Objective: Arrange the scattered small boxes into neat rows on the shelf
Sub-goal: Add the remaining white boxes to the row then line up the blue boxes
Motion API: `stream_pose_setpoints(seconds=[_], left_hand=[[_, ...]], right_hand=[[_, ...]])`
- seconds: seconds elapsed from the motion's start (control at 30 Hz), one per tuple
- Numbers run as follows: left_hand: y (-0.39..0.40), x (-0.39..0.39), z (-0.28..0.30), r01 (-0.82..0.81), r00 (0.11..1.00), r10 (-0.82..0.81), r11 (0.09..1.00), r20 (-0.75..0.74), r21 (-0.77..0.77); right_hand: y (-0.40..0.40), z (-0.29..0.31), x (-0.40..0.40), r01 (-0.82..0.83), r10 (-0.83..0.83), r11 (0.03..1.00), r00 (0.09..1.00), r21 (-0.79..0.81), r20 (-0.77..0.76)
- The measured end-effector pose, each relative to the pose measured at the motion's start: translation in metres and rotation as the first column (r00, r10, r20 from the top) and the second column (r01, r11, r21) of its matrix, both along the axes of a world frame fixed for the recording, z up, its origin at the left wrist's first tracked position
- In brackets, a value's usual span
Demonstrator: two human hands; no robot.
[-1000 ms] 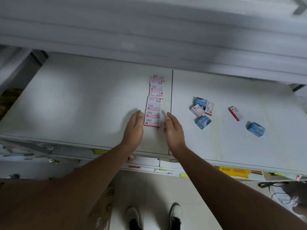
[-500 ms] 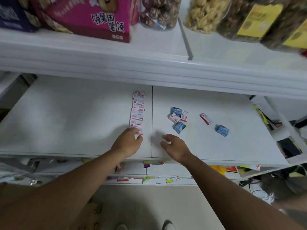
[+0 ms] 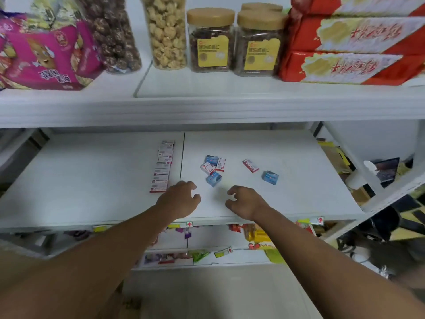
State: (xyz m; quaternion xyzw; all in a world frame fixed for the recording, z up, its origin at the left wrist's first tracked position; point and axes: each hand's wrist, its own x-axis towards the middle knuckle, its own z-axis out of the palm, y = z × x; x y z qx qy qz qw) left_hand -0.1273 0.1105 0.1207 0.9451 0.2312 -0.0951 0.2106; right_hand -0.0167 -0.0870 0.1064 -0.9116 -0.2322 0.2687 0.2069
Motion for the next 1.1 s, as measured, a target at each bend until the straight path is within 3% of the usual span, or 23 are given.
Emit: stream_pose_setpoints(seconds=[0.3, 0.83, 1.1], left_hand=[[-0.068, 0.025, 0.005, 0.059, 0.998, -0.058, 0.996, -0.019, 0.062], [-0.050, 0.068, -0.021, 0.245, 0.969, -0.242, 0.968, -0.057, 0.055], [-0.053, 0.085, -0.023, 0.249, 0.966, -0.243, 0.967, -0.089, 0.063]], right_hand=[[-0.057, 0.006, 0.015, -0.038, 0.041, 0.998, 0.997, -0.040, 0.060], [-0.055, 0.000, 0.023, 0.043, -0.027, 0.989, 0.994, -0.144, 0.108], [-0.071, 0.007, 0.052, 0.051, -0.029, 0.983, 0.991, -0.174, 0.130]])
